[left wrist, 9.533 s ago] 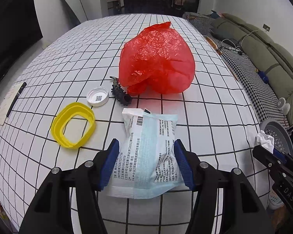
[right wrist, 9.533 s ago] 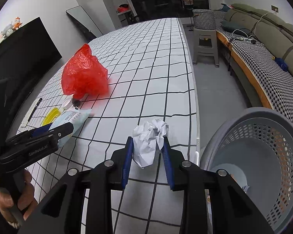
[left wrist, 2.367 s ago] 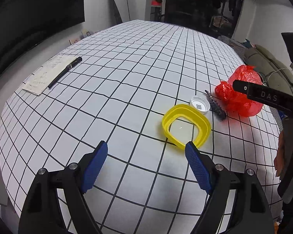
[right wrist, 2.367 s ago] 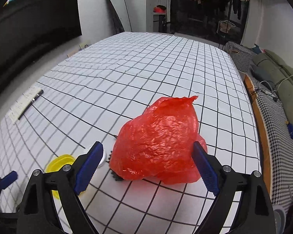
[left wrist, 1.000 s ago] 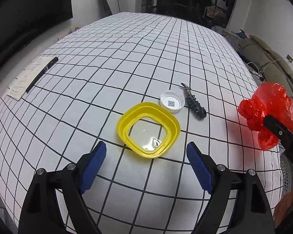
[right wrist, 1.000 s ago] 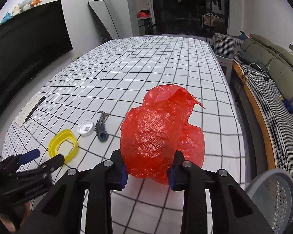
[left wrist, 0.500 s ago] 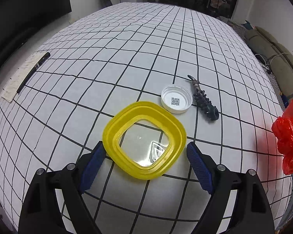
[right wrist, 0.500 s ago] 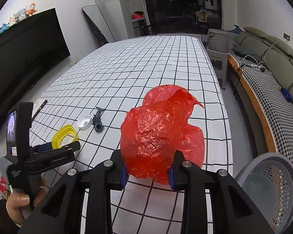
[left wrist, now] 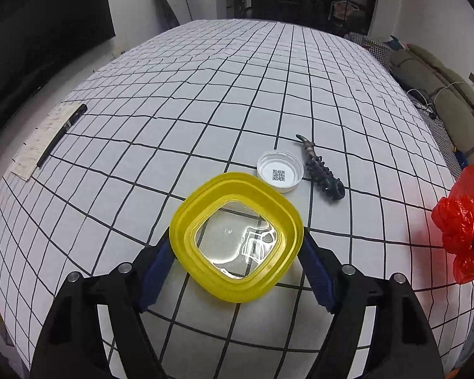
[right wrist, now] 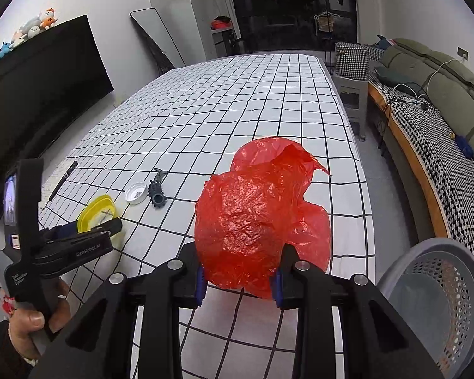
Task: Collect trash
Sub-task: 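Carry red bag and yellow ring over the grey basket and open both grippers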
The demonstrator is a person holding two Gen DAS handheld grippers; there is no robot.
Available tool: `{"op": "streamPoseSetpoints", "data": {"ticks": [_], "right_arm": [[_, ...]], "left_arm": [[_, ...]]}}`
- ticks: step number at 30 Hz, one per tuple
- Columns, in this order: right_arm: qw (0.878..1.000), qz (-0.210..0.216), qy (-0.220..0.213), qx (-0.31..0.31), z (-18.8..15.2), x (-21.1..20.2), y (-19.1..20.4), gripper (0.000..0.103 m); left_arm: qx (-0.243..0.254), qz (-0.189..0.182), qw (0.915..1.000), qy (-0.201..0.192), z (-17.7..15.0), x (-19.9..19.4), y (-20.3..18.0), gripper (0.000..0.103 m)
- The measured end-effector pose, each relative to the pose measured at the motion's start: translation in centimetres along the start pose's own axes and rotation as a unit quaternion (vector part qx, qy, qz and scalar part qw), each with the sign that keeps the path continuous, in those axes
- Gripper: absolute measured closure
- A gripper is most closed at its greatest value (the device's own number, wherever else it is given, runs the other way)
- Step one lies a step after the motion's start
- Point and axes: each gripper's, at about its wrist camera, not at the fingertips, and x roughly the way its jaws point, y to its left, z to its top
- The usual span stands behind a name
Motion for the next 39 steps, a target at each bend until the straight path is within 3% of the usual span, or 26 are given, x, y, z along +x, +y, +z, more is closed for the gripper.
{"op": "streamPoseSetpoints", "data": {"ticks": [8,16,25,39], "right_arm": [[1.000,-0.003,-0.005,0.009,-0.6,-1.3,-0.4,0.073],[0.999,-0.017,-0.024,0.021,-2.2,-4.7,-2.0,0.073],[0.997,-0.051,-0.040,0.052,-4.6,-9.2,-6.8,0.073],[0.983,-0.111,-0.058,0.135,-10.7,-14.8,-17.1,0.073]], "left_arm": [[0.011,-0.014,0.9993,-0.032,-1.0,-4.0,-0.7,0.029],[0.042,-0.054,0.9954,-0.067,-2.4,-8.3,-4.1,0.029],[0.091,-0.098,0.9884,-0.072,-4.3,-10.4,-10.4,0.029],[0.185,-0.162,0.9674,-0.062,-8.3,-11.9,-22.3,0.029]]}}
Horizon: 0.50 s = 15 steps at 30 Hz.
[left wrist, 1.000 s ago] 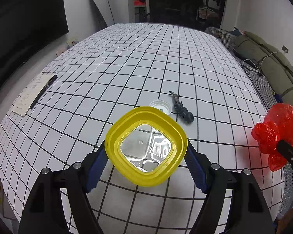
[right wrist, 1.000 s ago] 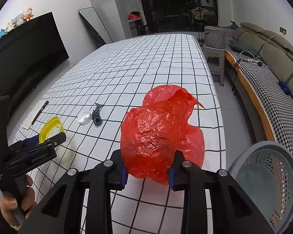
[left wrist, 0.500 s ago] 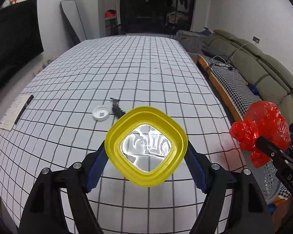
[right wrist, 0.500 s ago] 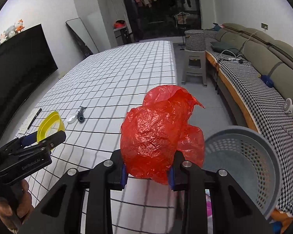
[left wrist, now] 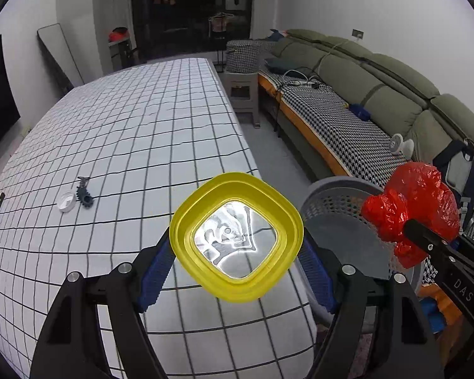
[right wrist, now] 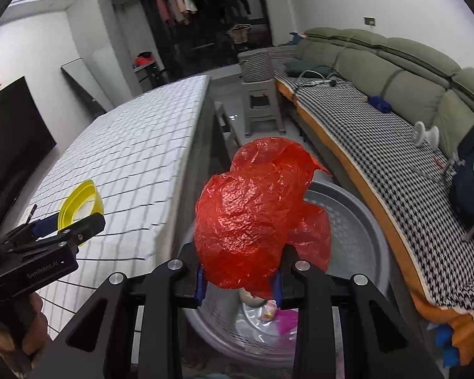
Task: Collect trash
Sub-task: 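Carry red bag and yellow ring over the grey basket and open both grippers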
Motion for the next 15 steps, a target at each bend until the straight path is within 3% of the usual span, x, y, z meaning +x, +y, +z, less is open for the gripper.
{"op": "streamPoseSetpoints", "data": {"ticks": [7,15], "right_arm": [[0.999,-0.010,0.010,0.037,-1.6,-0.3,-4.7,0.073],[0.998,-0.012,0.023,0.050,-2.2,0.3,-7.2,0.073]], "left_arm": [[0.040,-0.016,0.9990,0.016,-0.4,1.5,-4.9,0.029],[0.062,-0.020,0.9973,0.035,-0.7,3.2,-7.7,0.029]]}}
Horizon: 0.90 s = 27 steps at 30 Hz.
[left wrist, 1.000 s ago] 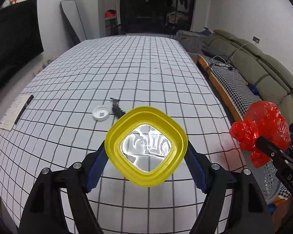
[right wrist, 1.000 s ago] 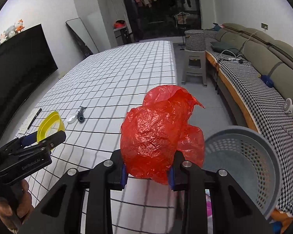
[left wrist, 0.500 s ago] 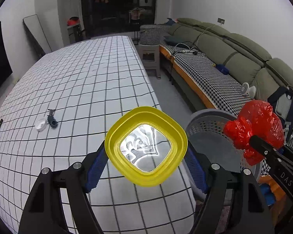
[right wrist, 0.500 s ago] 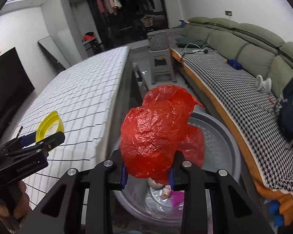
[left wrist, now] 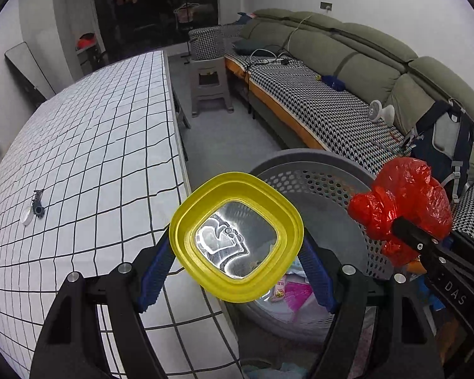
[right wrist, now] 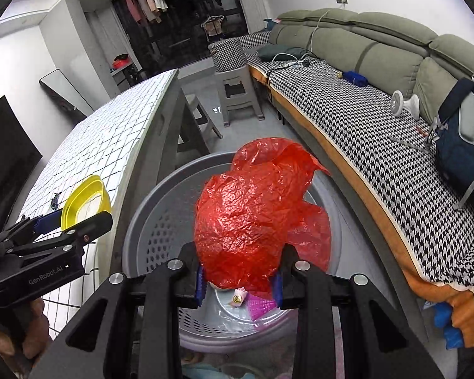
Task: Collect trash
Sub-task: 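Carry red bag and yellow ring over the grey basket and open both grippers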
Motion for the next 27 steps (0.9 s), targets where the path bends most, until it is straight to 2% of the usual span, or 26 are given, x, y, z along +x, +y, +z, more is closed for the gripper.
{"op": "streamPoseSetpoints", "data": {"ticks": [11,20,25,27], "right_arm": [[1.000,0.010,0.026,0.001,0.5,2.2,-0.2,0.073],[0.999,0.015,0.039,-0.007,1.0,3.5,0.0,0.072],[0.999,0.014,0.041,-0.010,1.0,3.5,-0.1,0.069],[0.999,0.014,0.040,-0.009,1.0,3.5,-0.2,0.060]], "left_arm": [[0.006,0.001,0.9997,0.025,0.7,2.5,-1.2,0.029],[0.006,-0.001,0.9995,0.032,0.8,3.2,-1.5,0.028],[0.006,-0.001,0.9995,0.032,0.8,3.2,-1.6,0.027],[0.006,-0.002,0.9994,0.033,0.8,3.1,-1.7,0.027]]}}
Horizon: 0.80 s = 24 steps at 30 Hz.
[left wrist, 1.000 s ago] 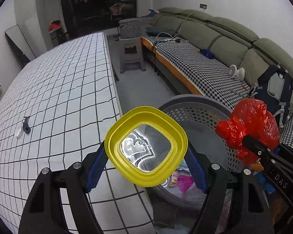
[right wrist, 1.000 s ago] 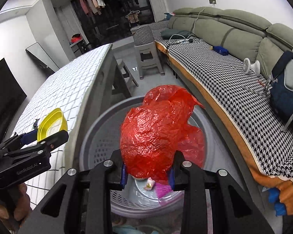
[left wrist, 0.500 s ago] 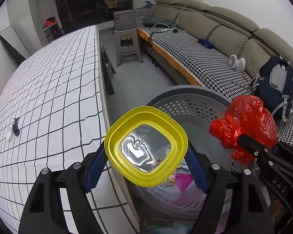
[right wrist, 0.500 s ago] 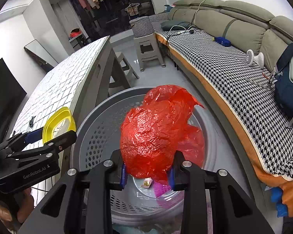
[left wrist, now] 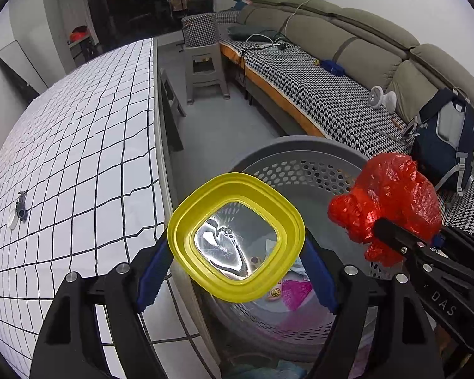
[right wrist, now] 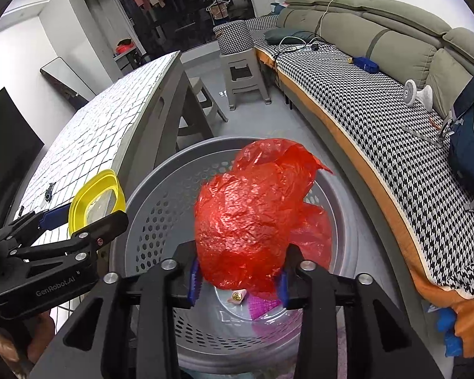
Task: Collect trash
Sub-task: 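Carry red bag and yellow ring over the grey basket and open both grippers, then withdraw both tools from the basket back toward the table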
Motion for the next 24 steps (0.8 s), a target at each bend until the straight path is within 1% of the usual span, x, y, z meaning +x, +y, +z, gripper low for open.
{"op": "streamPoseSetpoints", "data": {"ticks": [1,2,3,5,24], "right_arm": [[1.000,0.000,-0.002,0.001,0.0,-0.1,-0.1,0.055],[1.000,0.000,-0.007,0.001,0.0,-0.3,-0.1,0.045],[1.000,-0.001,-0.015,0.002,0.0,-0.6,-0.1,0.038],[1.000,-0.003,-0.023,0.004,0.0,-1.0,-0.2,0.038],[1.000,-0.003,-0.028,0.014,-0.1,-1.8,-0.9,0.038]], "left_arm": [[0.000,-0.001,1.0000,0.000,0.0,0.0,0.0,0.027],[0.000,-0.001,1.0000,0.000,0.0,-0.1,0.0,0.026],[0.001,-0.001,1.0000,0.001,0.0,-0.1,0.0,0.023],[0.000,0.000,1.0000,0.000,-0.1,-0.2,0.0,0.021],[-0.001,0.001,1.0000,-0.005,0.0,-0.8,-0.4,0.019]]}}
